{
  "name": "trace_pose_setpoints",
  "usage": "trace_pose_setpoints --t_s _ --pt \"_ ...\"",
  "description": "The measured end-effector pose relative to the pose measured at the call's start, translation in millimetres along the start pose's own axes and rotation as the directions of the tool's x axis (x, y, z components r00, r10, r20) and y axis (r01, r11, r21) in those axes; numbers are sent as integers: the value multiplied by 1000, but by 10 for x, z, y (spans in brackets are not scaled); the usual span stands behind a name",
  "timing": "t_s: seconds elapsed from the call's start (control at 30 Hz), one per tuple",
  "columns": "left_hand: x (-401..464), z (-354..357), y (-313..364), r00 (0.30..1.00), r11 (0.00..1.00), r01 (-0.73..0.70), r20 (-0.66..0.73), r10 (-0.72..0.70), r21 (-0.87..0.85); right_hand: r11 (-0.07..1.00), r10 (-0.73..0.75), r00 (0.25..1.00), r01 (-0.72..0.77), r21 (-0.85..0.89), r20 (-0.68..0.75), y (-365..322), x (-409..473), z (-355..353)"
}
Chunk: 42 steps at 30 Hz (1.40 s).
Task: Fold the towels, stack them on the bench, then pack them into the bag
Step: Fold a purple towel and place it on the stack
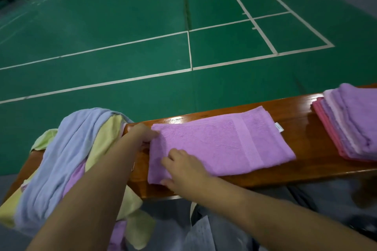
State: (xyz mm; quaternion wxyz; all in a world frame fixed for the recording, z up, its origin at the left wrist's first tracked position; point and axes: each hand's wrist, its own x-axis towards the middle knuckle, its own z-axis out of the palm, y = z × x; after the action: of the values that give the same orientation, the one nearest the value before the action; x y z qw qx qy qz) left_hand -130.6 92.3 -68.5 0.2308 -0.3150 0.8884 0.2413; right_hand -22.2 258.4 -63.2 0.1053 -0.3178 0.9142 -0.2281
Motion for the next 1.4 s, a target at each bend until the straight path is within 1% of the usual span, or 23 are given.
trace_pose_setpoints --t_s 0.03,0.1,0.2,0.27,0.33,0.43,0.5,0.57,0.8,0.87,0.97,1.03,1.1,1.17,1.27,1.33,1.4 --pt "-1 10 -3 1000 1000 10 19 -9 -14 999 -8 999 10 -44 47 -98 22 119" --pt "-8 22 -22 998 996 39 50 -35 -84 990 -4 995 18 -139 97 -180 78 339" --pt "-25 19 -52 995 978 83 76 -70 -193 961 -13 995 38 -275 94 -185 124 480" --pt "25 26 -68 991 951 101 117 -69 -292 945 -48 995 76 -319 93 -208 116 478" --pt "49 26 -97 989 920 90 140 -39 -382 932 -96 990 126 -340 105 -268 70 471" --pt "54 29 -160 988 895 37 149 34 -444 920 -127 986 157 -360 107 -337 -9 492" --pt "5 -1 -210 987 859 -25 122 101 -511 917 -118 987 149 -370 105 -349 5 486" --pt "-25 -50 -292 985 838 -81 85 149 -540 919 -110 987 145 -367 114 -365 47 474" --pt "-164 -70 -501 974 812 -220 -75 214 -540 925 -140 969 201 -322 205 -504 -29 440" --pt "-244 -83 -488 965 801 -263 -131 229 -538 949 -134 973 180 -260 186 -511 -80 377" --pt "-339 -176 -453 947 773 -322 -195 257 -547 983 -121 988 133 -127 94 -521 -127 278" --pt "-399 -261 -426 936 755 -352 -220 276 -553 993 -113 994 113 -28 5 -552 -149 201" --pt "-471 -337 -375 934 724 -357 -223 279 -591 989 -96 988 107 97 -117 -603 -202 109" --pt "-536 -384 -268 930 687 -368 -231 287 -627 978 -8 976 54 203 -219 -593 -293 10" --pt "-664 -366 72 926 653 -372 -216 309 -659 909 142 922 22 415 -359 -405 -444 -163" --pt "-736 -286 338 933 648 -344 -169 318 -680 825 291 894 -54 562 -341 -197 -570 -282" --pt "-821 -160 624 940 647 -306 -116 320 -698 713 449 848 -151 684 -281 51 -703 -405"
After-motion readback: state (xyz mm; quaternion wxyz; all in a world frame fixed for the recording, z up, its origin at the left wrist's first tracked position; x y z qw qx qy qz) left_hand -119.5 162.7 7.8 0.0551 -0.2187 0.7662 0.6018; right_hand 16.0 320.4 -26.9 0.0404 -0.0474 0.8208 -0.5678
